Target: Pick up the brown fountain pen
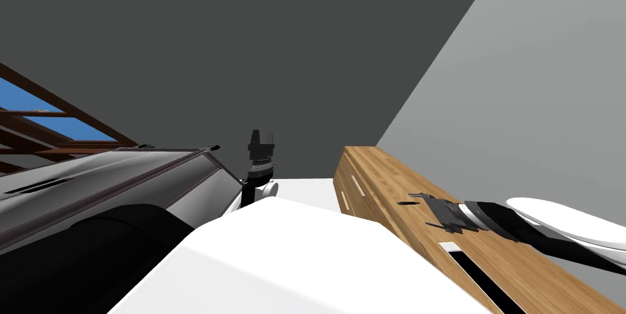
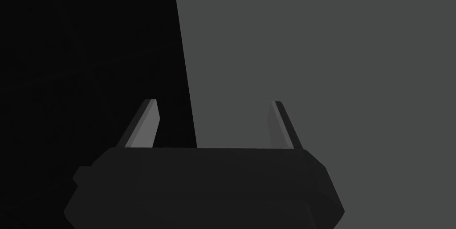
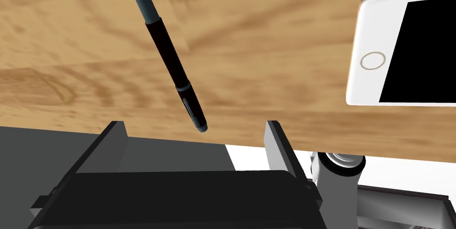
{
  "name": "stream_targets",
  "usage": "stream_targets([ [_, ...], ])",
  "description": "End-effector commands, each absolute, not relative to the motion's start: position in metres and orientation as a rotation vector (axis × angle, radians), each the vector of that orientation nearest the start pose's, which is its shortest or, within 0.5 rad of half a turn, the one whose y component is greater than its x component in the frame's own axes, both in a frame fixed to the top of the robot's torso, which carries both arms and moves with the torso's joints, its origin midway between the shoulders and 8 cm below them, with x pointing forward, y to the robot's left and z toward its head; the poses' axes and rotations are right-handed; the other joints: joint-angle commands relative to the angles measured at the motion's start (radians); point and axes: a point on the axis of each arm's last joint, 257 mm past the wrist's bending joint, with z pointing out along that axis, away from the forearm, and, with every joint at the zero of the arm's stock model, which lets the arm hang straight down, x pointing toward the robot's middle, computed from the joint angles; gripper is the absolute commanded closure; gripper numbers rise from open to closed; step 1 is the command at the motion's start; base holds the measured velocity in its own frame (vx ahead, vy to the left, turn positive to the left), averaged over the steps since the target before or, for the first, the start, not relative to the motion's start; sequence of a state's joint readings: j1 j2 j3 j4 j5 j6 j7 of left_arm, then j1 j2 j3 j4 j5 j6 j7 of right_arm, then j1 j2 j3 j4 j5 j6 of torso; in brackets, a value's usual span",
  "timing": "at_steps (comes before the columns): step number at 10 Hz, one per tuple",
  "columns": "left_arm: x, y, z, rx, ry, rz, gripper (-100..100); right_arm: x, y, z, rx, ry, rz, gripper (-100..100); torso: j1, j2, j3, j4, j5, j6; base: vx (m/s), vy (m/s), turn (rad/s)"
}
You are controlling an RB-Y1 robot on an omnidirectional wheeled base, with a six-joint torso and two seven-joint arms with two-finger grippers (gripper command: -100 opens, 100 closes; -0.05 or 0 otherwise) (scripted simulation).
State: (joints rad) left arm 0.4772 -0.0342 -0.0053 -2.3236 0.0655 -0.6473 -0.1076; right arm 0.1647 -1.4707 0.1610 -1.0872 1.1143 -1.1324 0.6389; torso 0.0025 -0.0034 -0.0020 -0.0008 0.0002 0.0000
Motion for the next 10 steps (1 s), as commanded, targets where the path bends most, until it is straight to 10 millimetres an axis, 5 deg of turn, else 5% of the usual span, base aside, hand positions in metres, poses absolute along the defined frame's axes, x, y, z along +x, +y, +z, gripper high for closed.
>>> stream_targets([
  [1,0.305,0.282,0.075,-0.521,0.414,-1.289,0,0.251,-0.613,-0.279,-1.991,2.049,-0.058,-100,0.0,0.0,0.0,0.0,0.0,0.0,0.099,0.029,0.215],
  [2,0.305,0.282,0.075,-0.521,0.414,-1.289,0,0.251,-0.613,-0.279,-1.991,2.049,-0.058,-100,0.001,-0.002,-0.001,0.0,0.0,0.0,0.079,0.018,0.075],
  [3,0.305,0.282,0.075,-0.521,0.414,-1.289,0,0.219,-0.635,-0.286,-2.1,2.089,-0.038,-100,0.0,-0.001,-0.001,0.0,0.0,0.001,0.108,0.056,0.229],
  [4,0.305,0.282,0.075,-0.521,0.414,-1.289,0,0.219,-0.635,-0.286,-2.1,2.089,-0.038,-100,0.002,-0.003,-0.002,-0.001,0.0,0.0,0.099,0.034,0.111],
  [5,0.305,0.282,0.075,-0.521,0.414,-1.289,0,0.192,-0.65,-0.293,-2.183,2.115,-0.005,-100,0.002,-0.003,-0.002,-0.001,0.001,0.0,0.1,0.018,0.164],
  [8,0.305,0.282,0.075,-0.521,0.414,-1.289,0,0.188,-0.652,-0.294,-2.194,2.12,-0.003,-100,0.0,0.0,0.0,0.0,0.0,0.0,0.053,0.01,0.056],
  [9,0.305,0.282,0.075,-0.521,0.414,-1.289,0,0.186,-0.652,-0.294,-2.2,2.119,0.002,0,0.0,0.002,0.001,0.0,0.0,0.001,0.005,0.001,-0.001],
  [10,0.305,0.282,0.075,-0.521,0.414,-1.289,0,0.191,-0.646,-0.3,-2.188,2.134,0.001,-100,0.0,0.004,0.002,0.001,0.0,0.001,-0.039,-0.031,0.085],
])
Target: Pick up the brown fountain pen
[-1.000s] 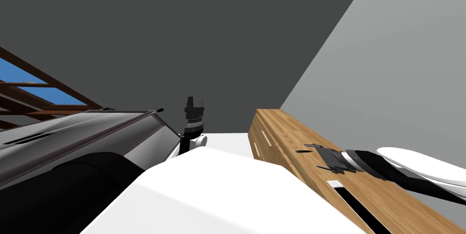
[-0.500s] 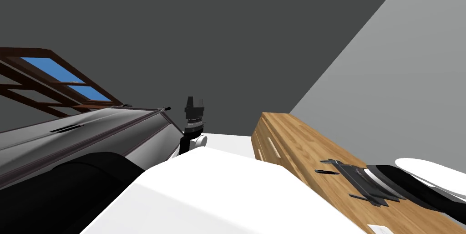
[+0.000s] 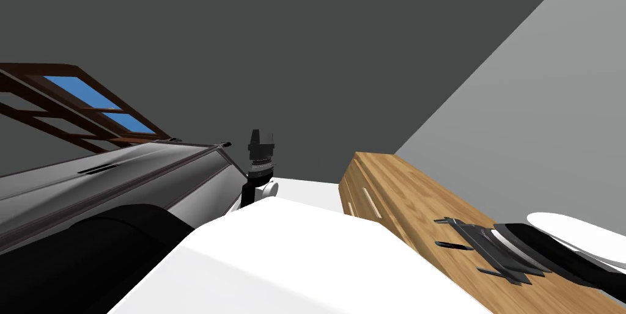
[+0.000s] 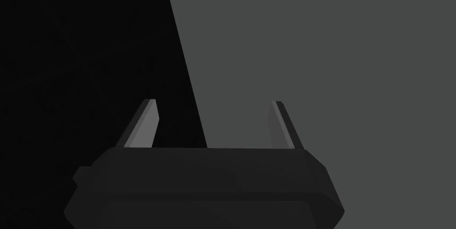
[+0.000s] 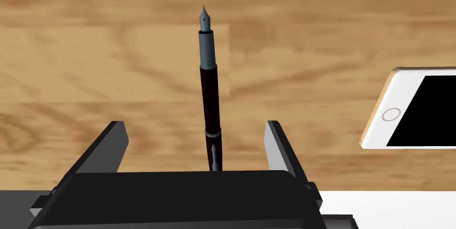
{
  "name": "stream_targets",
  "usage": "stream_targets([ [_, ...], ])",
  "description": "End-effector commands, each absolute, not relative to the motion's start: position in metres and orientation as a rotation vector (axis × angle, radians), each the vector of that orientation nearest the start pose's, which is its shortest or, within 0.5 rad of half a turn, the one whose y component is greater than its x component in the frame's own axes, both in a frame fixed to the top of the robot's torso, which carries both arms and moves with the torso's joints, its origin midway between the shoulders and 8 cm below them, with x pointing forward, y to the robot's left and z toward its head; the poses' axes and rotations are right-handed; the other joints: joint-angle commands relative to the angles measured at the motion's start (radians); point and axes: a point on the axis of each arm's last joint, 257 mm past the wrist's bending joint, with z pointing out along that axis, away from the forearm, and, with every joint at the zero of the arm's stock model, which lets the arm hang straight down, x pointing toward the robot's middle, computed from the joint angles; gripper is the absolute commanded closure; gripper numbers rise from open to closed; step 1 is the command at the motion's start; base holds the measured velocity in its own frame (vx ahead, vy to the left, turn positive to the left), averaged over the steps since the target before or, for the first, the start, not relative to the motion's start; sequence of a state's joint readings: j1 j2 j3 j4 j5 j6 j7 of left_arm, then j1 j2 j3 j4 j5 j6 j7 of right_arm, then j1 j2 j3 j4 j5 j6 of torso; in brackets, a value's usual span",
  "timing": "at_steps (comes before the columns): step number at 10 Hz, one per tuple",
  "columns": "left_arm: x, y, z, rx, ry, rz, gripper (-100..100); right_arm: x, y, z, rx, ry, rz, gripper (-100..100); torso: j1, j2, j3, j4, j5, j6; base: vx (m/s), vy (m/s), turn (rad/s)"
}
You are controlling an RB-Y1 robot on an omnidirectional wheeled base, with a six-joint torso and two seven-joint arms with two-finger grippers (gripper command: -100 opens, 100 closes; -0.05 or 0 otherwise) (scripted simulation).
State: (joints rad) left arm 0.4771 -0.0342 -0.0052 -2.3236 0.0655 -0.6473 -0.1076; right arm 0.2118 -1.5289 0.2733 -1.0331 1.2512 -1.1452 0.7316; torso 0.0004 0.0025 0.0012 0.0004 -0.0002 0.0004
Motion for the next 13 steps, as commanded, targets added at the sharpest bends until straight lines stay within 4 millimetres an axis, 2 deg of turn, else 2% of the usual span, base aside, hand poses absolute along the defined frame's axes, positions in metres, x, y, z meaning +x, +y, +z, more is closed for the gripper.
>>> stream_targets([
  [1,0.305,0.282,0.075,-0.521,0.414,-1.289,0,0.193,-0.643,-0.302,-2.182,2.141,0.001,-100,0.0,0.0,0.0,0.0,0.0,0.0,-0.06,-0.055,0.104],
  [8,0.305,0.282,0.075,-0.521,0.414,-1.289,0,0.206,-0.616,-0.321,-2.134,2.183,0.0,-100,-0.002,0.002,0.001,0.001,0.0,0.001,-0.06,-0.052,0.058],
  [9,0.305,0.282,0.075,-0.521,0.414,-1.289,0,0.205,-0.618,-0.319,-2.141,2.177,0.002,-100,-0.001,0.002,0.002,0.001,-0.001,0.001,-0.027,-0.018,0.017],
  [10,0.305,0.282,0.075,-0.521,0.414,-1.289,0,0.206,-0.618,-0.319,-2.137,2.179,-0.001,100,-0.001,0.001,0.001,0.0,-0.001,0.001,0.0,0.0,0.0],
  [13,0.305,0.282,0.075,-0.521,0.414,-1.289,0,0.205,-0.618,-0.319,-2.139,2.178,0.0,100,-0.001,-0.002,-0.001,0.0,-0.001,0.002,0.0,0.0,0.004],
])
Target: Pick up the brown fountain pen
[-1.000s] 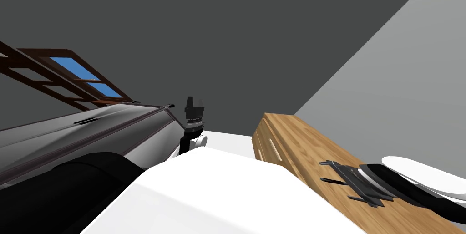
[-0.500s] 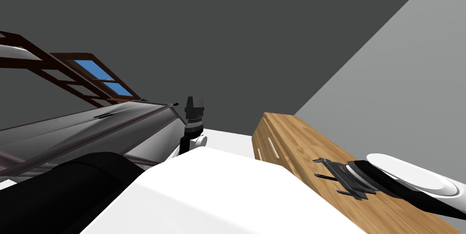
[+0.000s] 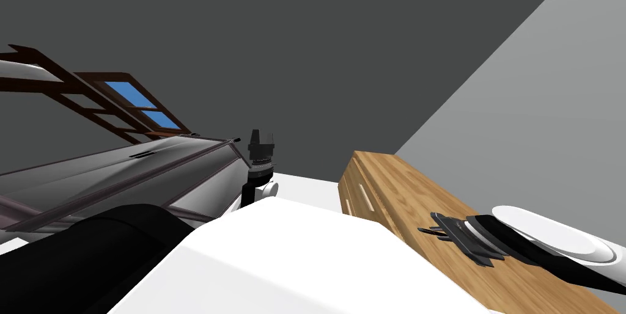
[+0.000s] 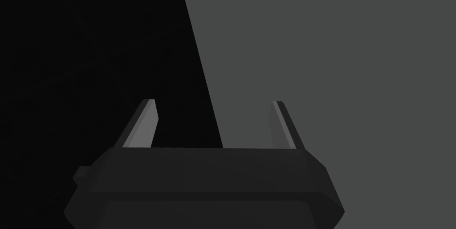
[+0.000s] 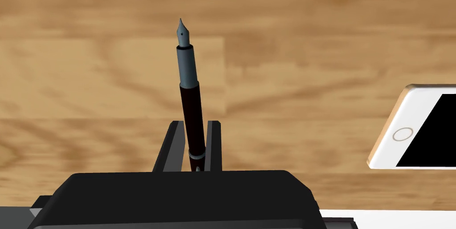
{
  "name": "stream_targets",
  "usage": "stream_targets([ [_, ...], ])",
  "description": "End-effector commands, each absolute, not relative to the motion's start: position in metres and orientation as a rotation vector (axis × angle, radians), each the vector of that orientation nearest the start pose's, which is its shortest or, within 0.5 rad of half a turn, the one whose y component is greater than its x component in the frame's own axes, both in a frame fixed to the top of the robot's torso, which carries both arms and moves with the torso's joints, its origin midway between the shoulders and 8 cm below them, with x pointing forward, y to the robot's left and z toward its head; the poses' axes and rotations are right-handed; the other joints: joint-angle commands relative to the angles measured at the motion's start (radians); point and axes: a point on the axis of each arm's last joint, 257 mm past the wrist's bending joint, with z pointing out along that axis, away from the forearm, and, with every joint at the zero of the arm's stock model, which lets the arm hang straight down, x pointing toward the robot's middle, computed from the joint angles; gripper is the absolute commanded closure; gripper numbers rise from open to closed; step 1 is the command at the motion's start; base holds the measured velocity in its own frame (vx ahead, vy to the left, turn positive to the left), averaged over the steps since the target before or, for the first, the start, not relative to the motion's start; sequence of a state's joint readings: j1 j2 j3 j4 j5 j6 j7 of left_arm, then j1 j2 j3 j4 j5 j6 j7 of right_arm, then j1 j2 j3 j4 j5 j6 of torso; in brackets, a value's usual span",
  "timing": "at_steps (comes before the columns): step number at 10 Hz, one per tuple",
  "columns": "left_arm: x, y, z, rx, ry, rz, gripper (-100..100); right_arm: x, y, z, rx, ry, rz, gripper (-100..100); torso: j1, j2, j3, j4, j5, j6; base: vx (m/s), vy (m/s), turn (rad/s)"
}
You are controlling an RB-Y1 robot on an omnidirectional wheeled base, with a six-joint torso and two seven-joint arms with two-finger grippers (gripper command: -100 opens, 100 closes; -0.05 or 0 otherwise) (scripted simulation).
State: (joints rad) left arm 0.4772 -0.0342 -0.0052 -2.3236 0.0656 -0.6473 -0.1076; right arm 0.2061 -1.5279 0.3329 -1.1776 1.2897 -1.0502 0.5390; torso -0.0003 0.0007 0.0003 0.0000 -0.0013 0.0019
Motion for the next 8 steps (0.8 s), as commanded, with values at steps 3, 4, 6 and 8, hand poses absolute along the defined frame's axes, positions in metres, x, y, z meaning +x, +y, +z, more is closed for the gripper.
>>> stream_targets([
  [3,0.305,0.282,0.075,-0.521,0.414,-1.289,0,0.202,-0.624,-0.316,-2.149,2.172,0.0,100,0.0,0.0,0.0,0.0,0.0,0.0,0.013,0.01,-0.03],
  [4,0.305,0.282,0.075,-0.521,0.414,-1.289,0,0.2,-0.628,-0.313,-2.156,2.166,0.0,100,0.001,-0.001,-0.001,0.0,0.0,0.001,0.082,0.065,-0.105],
  [6,0.305,0.282,0.075,-0.521,0.414,-1.289,0,0.197,-0.636,-0.308,-2.169,2.154,0.001,100,0.004,-0.004,-0.002,-0.001,0.001,0.0,0.065,0.057,-0.054],
  [8,0.305,0.282,0.075,-0.521,0.414,-1.289,0,0.193,-0.643,-0.302,-2.182,2.141,0.001,100,0.004,-0.004,-0.002,-0.001,0.001,0.0,0.057,0.047,-0.059],
])
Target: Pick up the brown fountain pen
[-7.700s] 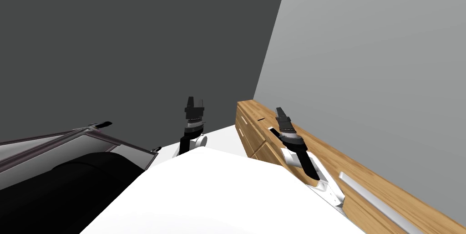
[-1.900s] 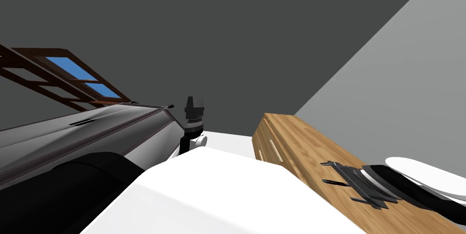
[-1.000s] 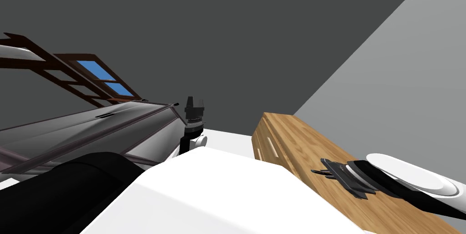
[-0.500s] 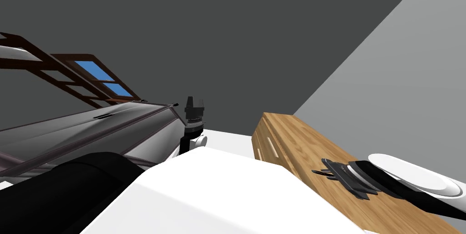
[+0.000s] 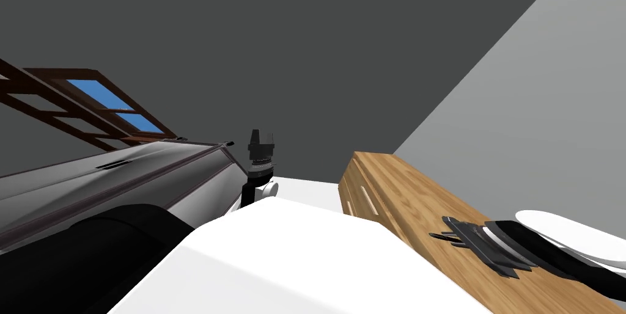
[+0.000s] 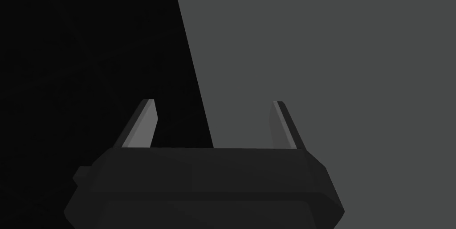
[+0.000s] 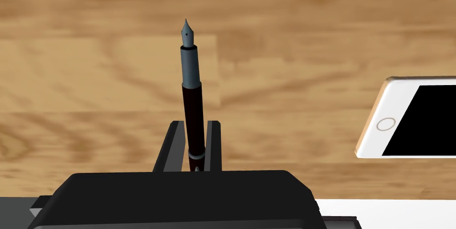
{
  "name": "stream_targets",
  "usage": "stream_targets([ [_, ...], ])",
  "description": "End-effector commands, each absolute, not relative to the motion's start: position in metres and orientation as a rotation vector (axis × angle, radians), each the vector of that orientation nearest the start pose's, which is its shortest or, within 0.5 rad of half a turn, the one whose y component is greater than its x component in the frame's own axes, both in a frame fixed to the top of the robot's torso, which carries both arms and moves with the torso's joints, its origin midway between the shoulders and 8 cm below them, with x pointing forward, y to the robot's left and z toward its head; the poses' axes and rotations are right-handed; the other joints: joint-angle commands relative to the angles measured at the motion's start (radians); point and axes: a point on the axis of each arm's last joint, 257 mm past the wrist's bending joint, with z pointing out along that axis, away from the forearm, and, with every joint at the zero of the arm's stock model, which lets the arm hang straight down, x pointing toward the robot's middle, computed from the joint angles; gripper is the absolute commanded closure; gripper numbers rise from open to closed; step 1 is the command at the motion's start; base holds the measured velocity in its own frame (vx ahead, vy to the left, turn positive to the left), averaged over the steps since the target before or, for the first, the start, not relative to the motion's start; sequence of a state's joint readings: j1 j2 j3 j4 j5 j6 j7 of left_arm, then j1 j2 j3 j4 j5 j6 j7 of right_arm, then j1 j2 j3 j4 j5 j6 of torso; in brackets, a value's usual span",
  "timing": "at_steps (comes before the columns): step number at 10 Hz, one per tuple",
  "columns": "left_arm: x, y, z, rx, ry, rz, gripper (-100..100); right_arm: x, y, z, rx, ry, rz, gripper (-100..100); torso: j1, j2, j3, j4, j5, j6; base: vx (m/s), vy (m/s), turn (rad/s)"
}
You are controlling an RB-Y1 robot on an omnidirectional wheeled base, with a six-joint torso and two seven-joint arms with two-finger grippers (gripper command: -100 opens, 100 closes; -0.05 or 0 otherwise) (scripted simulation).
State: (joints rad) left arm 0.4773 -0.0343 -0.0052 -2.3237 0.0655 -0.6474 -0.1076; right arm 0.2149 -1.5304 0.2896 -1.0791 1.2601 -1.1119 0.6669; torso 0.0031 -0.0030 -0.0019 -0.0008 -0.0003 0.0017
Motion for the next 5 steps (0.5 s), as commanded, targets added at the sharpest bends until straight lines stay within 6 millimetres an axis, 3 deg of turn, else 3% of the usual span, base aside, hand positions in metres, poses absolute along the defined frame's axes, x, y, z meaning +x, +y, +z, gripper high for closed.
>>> stream_targets([
  [1,0.3051,0.2821,0.0749,-0.521,0.414,-1.289,0,0.1907,-0.6459,-0.2997,-2.188,2.134,0.001,100,0.0,0.0,0.0,0.0,0.0,0.0,0.05,0.048,-0.06],
  [4,0.3051,0.2821,0.0749,-0.521,0.414,-1.289,0,0.1879,-0.6507,-0.2963,-2.193,2.126,-0.001,100,0.0,0.0,0.0,0.0,0.0,0.0,0.042,0.04,-0.045],
  [5,0.3051,0.282,0.0749,-0.521,0.414,-1.289,0,0.1875,-0.6509,-0.296,-2.196,2.124,0.001,0,-0.001,0.002,0.001,0.0,0.0,-0.001,0.0,0.0,0.0],
])
